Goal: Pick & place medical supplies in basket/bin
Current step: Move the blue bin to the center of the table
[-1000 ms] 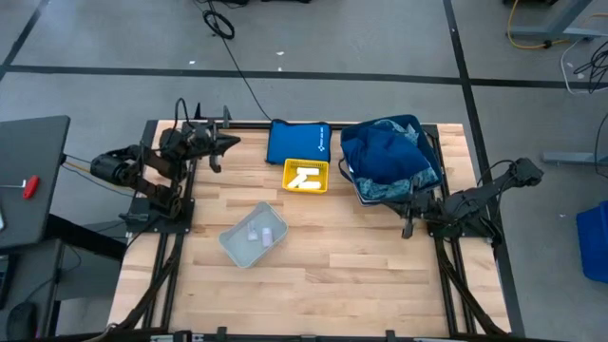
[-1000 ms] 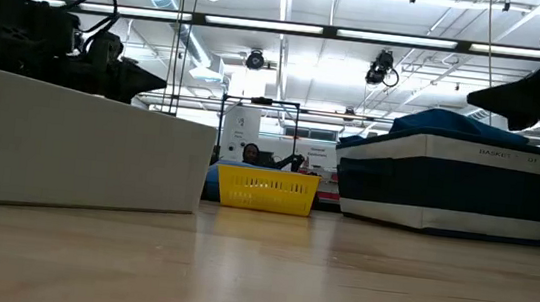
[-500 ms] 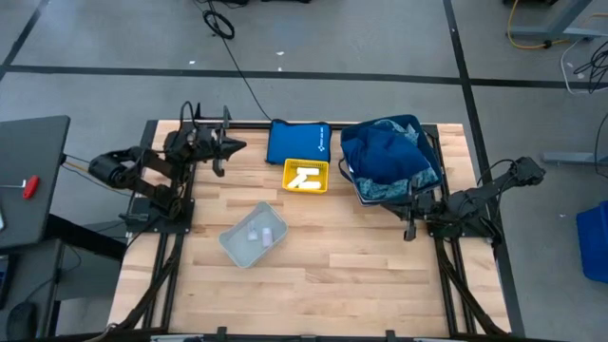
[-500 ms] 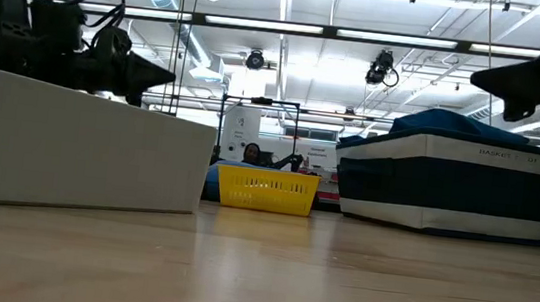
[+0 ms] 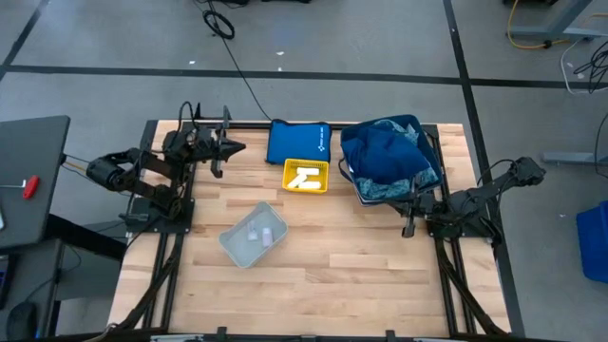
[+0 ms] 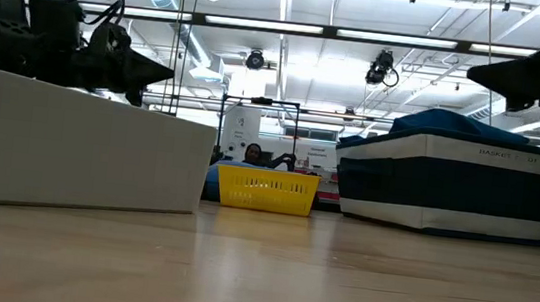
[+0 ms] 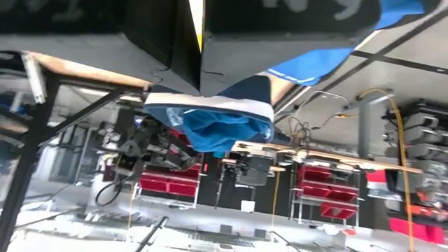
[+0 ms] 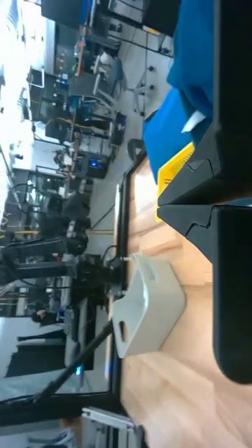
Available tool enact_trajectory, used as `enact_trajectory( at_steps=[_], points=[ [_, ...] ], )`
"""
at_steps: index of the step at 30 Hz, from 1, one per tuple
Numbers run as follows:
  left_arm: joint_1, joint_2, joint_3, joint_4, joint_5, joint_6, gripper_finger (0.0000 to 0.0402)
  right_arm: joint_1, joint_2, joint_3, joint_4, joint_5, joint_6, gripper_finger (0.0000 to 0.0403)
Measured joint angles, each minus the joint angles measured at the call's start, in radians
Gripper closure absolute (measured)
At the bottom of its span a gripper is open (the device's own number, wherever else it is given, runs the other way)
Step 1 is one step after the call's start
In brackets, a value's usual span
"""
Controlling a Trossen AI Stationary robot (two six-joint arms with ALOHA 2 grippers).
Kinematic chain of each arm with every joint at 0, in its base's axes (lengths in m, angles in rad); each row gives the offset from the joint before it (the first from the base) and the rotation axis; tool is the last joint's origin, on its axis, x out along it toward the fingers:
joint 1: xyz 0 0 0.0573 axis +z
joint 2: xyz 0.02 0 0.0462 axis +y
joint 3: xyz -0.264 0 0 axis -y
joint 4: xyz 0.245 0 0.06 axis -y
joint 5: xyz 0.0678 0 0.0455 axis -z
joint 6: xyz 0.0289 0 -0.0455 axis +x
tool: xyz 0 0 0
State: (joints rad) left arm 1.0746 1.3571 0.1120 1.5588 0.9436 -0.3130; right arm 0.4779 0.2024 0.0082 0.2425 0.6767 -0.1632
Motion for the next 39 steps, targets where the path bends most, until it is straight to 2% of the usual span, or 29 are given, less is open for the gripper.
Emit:
enact_trajectory(
  at_steps=[4,11,18,22,28,33,39],
  points=[
    [-0.003,0.000,0.000,-0.050,-0.008,0.069,0.0401,0.000,0.000,0.000,0.038,-0.019,0.007,0.0403],
    [-0.036,0.001,0.000,-0.188,-0.069,0.246,0.0401,0.000,0.000,0.000,0.001,-0.014,0.137,0.0403],
    [-0.034,0.001,0.000,-0.196,-0.101,0.269,0.0401,-0.052,0.000,0.000,-0.002,0.176,0.116,0.0403],
    [-0.034,0.001,0.000,-0.201,-0.111,0.273,0.0401,-0.126,0.016,0.000,-0.021,0.197,0.122,0.0403],
    [-0.034,0.001,0.000,-0.205,-0.114,0.272,0.0401,-0.233,0.097,0.000,-0.081,0.037,0.264,0.0403],
    [-0.034,0.001,0.000,-0.204,-0.117,0.262,0.0401,-0.291,0.199,0.001,-0.090,-0.041,0.417,0.0403],
    [-0.034,0.001,0.000,-0.201,-0.117,0.251,0.0401,-0.328,0.259,0.017,-0.090,-0.358,0.608,0.0403]
  ],
)
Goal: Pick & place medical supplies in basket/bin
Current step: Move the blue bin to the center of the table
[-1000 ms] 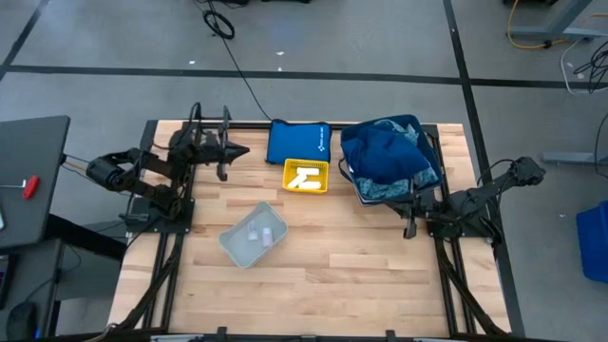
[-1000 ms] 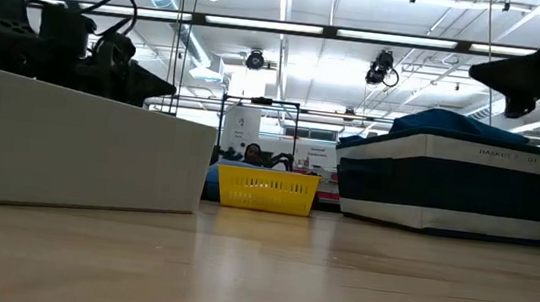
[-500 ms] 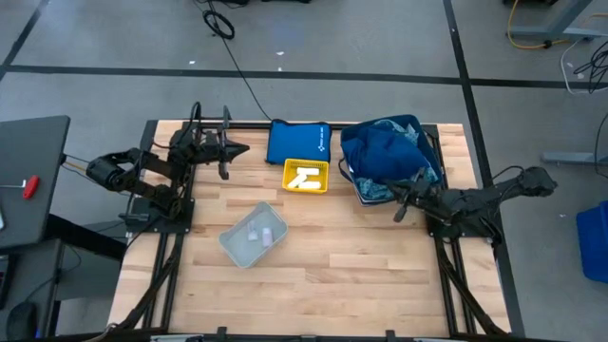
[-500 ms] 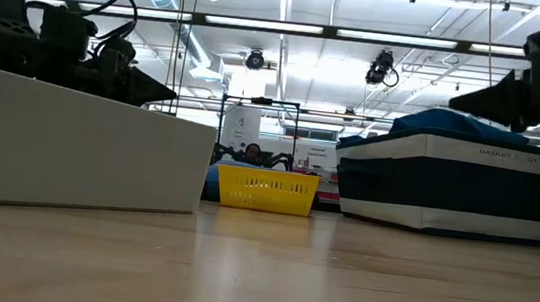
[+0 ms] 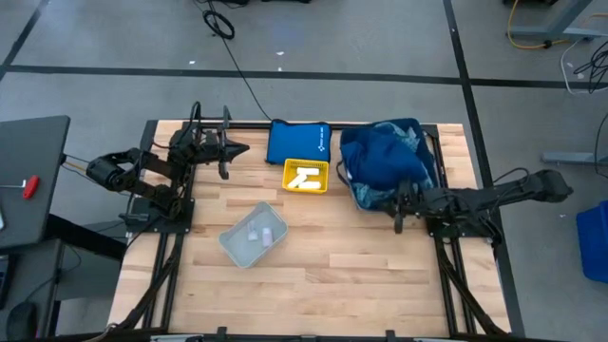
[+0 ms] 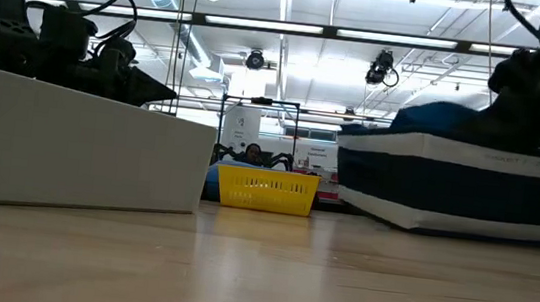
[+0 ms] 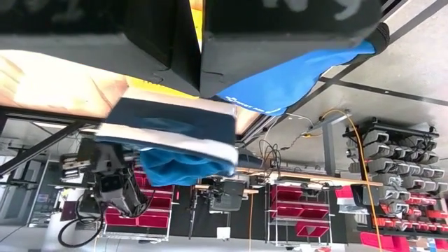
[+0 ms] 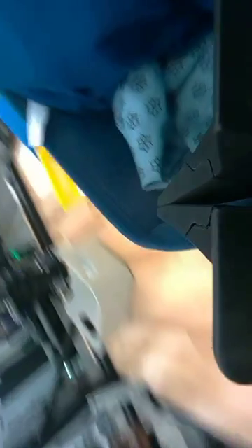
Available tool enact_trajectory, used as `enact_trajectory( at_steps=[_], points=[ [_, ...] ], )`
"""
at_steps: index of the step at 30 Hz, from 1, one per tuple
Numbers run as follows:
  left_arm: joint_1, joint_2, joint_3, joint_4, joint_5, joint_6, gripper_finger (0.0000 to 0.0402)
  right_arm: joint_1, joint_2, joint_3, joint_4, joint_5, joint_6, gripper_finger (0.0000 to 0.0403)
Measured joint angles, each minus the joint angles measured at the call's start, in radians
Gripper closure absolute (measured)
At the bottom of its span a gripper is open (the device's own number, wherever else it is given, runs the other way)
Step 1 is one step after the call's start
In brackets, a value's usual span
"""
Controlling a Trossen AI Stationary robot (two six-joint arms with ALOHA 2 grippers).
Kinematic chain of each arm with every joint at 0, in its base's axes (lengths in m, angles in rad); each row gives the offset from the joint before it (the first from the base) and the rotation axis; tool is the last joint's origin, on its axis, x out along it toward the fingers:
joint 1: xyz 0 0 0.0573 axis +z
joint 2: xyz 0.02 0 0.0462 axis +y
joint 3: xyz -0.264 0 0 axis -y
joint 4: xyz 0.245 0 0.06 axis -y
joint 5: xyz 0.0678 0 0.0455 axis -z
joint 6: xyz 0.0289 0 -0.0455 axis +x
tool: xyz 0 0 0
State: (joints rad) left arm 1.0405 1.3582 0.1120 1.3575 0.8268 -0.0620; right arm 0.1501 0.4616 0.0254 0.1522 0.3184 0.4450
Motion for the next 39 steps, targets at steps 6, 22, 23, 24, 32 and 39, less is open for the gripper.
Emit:
enact_trajectory(
  at_steps=[6,22,23,24,32,39],
  points=[
    [0.000,0.000,0.000,0.007,0.000,-0.009,0.0401,0.004,0.012,0.105,-0.075,-0.237,0.043,0.0403],
    [0.000,0.000,0.001,0.008,-0.022,0.000,0.0401,-0.033,0.062,0.434,-0.410,0.407,-0.323,0.0403],
    [0.000,0.000,0.001,0.008,-0.025,0.000,0.0401,-0.056,0.079,0.433,-0.428,0.447,-0.310,0.0403],
    [0.000,0.000,0.001,0.009,-0.030,0.000,0.0401,-0.081,0.095,0.433,-0.455,0.470,-0.283,0.0403],
    [0.000,0.000,0.001,0.008,-0.039,0.000,0.0401,-0.310,0.329,0.426,-0.635,0.427,-0.085,0.0403],
    [0.000,0.000,0.001,0.008,-0.034,-0.008,0.0400,-0.403,0.553,0.426,-0.601,-0.167,-0.114,0.0403]
  ],
)
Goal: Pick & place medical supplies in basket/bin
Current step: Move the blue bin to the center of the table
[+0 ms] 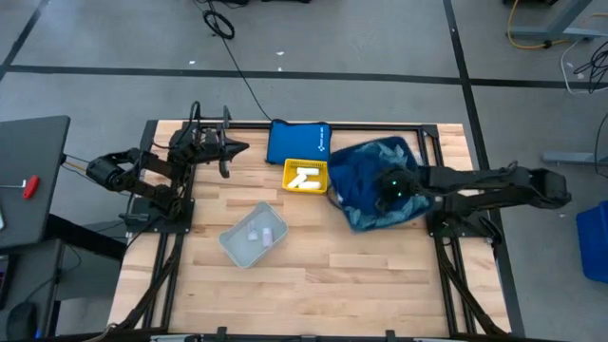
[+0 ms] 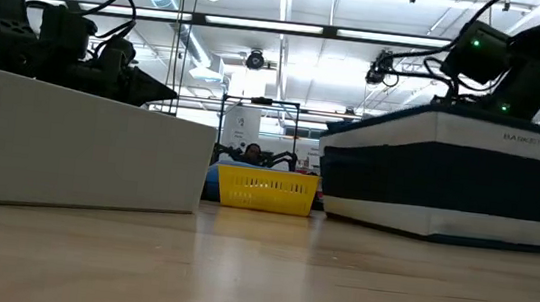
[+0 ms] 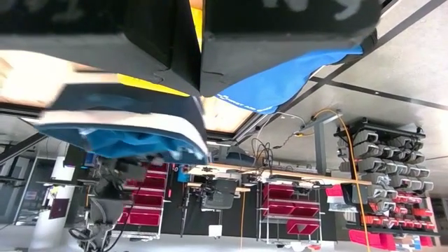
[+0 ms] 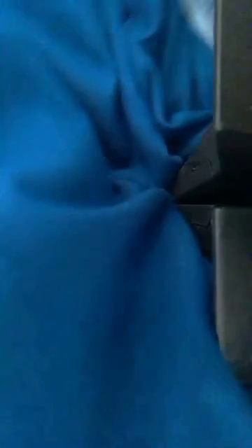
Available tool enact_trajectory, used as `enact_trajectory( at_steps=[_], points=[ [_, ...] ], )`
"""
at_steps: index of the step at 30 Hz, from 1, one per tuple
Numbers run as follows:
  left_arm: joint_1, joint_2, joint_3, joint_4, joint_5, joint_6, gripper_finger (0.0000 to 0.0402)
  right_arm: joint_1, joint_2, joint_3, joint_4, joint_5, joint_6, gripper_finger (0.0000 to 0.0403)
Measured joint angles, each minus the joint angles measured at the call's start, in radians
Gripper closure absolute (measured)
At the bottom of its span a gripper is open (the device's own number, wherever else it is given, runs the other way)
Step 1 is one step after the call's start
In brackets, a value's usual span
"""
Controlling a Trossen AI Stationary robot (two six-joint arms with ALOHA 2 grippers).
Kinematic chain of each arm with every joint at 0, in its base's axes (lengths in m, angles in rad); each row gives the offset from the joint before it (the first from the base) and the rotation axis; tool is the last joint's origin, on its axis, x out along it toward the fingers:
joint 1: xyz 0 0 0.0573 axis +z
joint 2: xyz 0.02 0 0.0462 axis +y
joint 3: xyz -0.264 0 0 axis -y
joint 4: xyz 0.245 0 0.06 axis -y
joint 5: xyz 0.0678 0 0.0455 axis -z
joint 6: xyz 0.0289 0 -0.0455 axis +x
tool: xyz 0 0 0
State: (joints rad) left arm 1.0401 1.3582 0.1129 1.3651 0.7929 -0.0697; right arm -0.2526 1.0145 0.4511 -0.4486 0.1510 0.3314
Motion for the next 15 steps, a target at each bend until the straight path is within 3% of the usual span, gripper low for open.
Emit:
enact_trajectory(
  at_steps=[10,15],
  points=[
    [0.000,0.000,0.000,0.000,0.009,-0.014,0.0400,0.167,0.038,0.000,0.268,-0.643,0.012,0.0403],
    [0.000,0.000,0.000,-0.002,0.021,-0.030,0.0400,0.283,0.038,0.000,0.367,-0.691,0.150,0.0403]
  ],
)
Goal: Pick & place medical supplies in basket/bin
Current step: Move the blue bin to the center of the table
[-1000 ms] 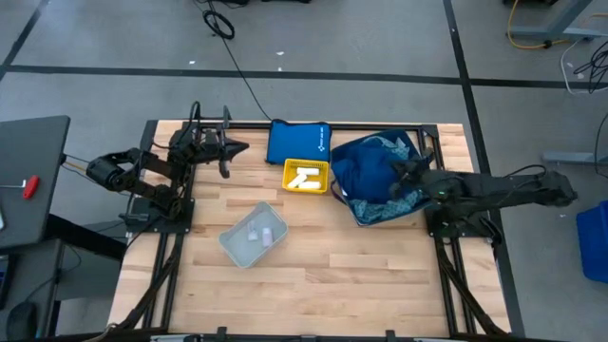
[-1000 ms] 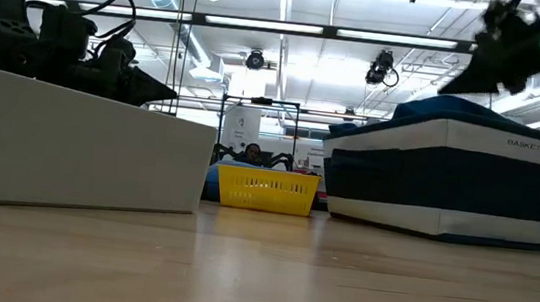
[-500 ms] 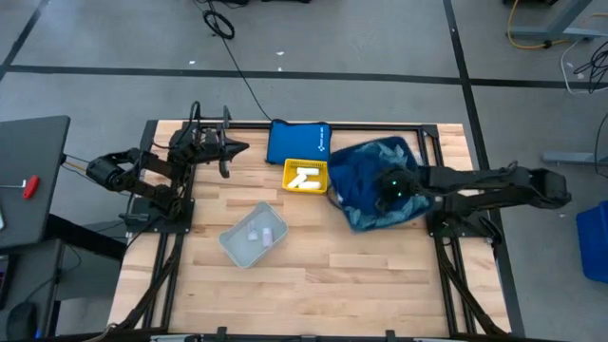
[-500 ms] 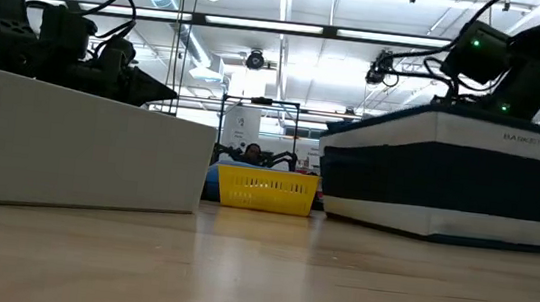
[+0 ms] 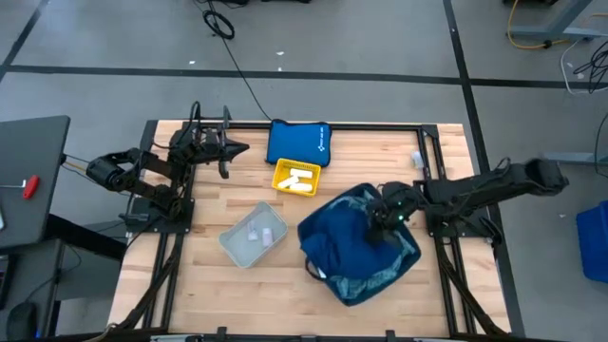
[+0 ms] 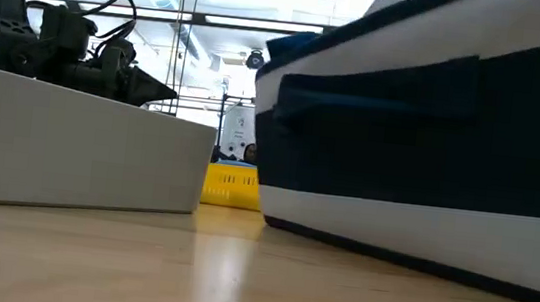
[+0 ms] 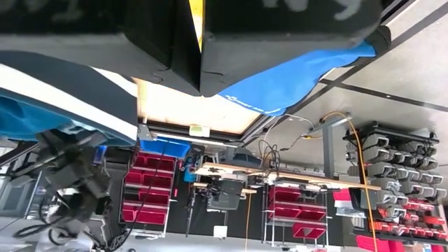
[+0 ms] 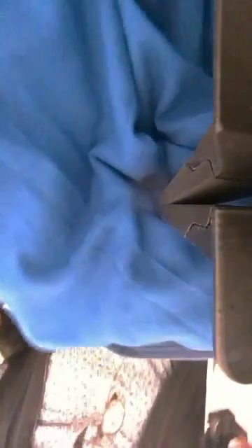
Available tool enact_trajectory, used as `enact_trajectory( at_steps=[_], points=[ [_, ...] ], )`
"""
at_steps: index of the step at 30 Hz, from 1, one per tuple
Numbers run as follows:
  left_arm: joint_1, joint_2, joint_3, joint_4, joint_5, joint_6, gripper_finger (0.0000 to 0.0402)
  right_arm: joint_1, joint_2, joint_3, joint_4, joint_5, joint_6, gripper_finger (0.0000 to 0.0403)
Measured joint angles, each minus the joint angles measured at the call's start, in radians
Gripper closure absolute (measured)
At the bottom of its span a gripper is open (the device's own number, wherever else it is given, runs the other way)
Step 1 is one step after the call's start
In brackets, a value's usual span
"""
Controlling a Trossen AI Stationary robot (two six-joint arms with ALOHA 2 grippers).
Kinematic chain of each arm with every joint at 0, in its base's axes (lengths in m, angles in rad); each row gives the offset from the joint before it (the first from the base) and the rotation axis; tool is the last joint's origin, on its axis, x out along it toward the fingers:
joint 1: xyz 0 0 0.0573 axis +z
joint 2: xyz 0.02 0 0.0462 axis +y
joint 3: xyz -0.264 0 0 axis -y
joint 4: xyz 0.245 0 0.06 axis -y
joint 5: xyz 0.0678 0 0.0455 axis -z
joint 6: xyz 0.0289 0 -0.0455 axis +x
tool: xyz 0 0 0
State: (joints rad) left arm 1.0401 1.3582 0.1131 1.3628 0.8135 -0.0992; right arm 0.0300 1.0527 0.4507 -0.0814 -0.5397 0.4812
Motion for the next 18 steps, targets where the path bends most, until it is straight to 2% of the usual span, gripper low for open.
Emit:
enact_trajectory(
  at_steps=[8,13,18],
  points=[
    [0.000,0.000,0.000,0.002,0.000,-0.018,0.0400,0.135,0.043,0.000,-0.161,0.091,0.293,0.0403],
    [0.002,-0.001,0.000,0.031,0.039,-0.018,0.0400,0.170,0.085,0.000,-0.118,0.034,0.399,0.0403],
    [0.007,-0.001,0.000,0.034,0.070,0.011,0.0400,0.224,0.095,0.000,-0.125,-0.089,0.487,0.0403]
  ],
)
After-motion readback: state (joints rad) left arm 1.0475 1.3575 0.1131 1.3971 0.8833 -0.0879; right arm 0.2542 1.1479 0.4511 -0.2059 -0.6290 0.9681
